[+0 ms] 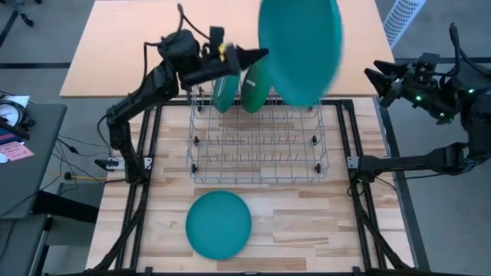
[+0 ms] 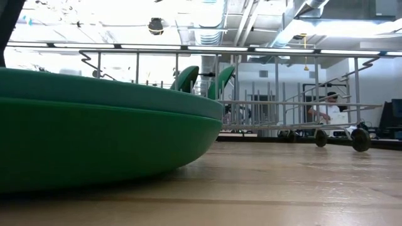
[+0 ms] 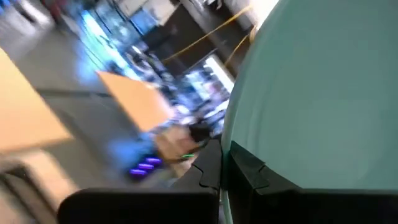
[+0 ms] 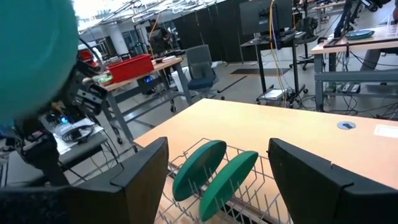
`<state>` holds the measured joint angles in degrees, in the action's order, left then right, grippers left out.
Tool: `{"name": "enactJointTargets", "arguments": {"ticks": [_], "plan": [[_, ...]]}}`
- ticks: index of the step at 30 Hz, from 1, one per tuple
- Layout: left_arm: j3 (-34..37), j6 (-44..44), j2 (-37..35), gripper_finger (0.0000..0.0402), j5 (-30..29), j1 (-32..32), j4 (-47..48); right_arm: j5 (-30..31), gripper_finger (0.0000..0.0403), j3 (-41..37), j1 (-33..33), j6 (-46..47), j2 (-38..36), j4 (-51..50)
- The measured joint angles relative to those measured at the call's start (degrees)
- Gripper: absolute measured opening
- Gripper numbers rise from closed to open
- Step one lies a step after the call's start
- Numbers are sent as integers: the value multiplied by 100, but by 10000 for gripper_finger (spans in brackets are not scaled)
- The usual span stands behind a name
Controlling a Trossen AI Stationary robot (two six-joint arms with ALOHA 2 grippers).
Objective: Sort dishes
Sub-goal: Put the blue plate into the dish rack
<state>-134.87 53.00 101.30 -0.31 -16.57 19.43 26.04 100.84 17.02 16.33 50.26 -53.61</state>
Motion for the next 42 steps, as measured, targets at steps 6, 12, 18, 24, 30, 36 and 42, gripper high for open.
{"name": "enactJointTargets", "arguments": {"ticks": [6,12,18,24,30,36,42], "plan": [[203,1714,4,0,186,-95,-1314,0,282,-2,0,123,2,-60],[201,2005,-11,0,152,31,-2272,-20,282,-2,0,387,2,-263],[201,1702,4,0,121,21,-2422,-45,282,-2,0,634,2,-564],[201,1182,0,0,48,-90,-2238,-88,282,-2,0,990,2,-420],[201,111,2,0,-1242,-103,-1633,-752,282,-1,-97,874,36,869],[201,-1228,4,0,-3029,145,-1427,-1157,282,-1,-452,514,344,1837],[201,-4174,8,0,-4741,778,-2572,-1082,282,-4,-678,252,777,2868]]}}
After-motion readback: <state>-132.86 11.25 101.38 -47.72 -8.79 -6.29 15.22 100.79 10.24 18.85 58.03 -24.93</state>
